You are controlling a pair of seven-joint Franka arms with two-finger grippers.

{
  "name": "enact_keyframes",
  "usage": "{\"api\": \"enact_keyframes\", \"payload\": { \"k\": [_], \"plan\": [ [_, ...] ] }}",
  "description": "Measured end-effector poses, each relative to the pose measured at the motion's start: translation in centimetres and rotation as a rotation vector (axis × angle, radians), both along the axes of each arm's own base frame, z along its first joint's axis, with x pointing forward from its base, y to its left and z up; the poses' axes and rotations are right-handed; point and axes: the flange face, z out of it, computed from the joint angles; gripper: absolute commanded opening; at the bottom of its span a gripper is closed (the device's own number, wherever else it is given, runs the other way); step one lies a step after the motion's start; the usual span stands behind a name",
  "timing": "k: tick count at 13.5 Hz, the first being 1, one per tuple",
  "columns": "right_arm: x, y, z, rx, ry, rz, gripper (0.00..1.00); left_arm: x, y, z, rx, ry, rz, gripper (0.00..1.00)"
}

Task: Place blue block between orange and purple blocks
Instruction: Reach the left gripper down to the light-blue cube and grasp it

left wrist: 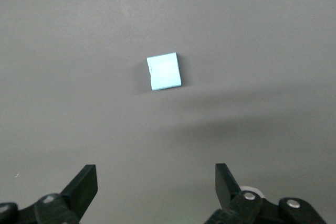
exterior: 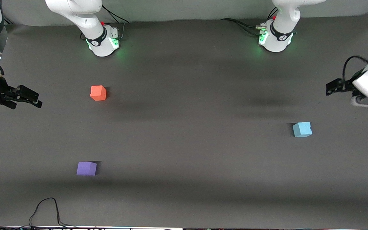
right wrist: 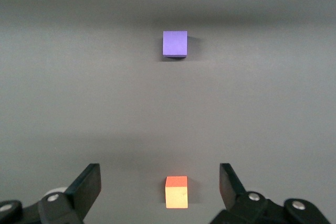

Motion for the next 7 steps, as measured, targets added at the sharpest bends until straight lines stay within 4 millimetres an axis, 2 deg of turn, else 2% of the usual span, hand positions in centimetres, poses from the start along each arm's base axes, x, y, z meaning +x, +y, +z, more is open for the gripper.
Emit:
{"api": "enact_keyframes", "payload": {
  "k": [3,7],
  "plan": [
    [0.1,0.0,-0.2,0.000,0.003,0.000,1.00,-0.4,0.0,-7.6,0.000,-0.051,-0.004,1.00],
    [0.5,0.0,-1.4,0.001,0.030,0.001,1.00,1.0,0.1,-15.2,-0.001,-0.099,-0.003,1.00]
  ]
}}
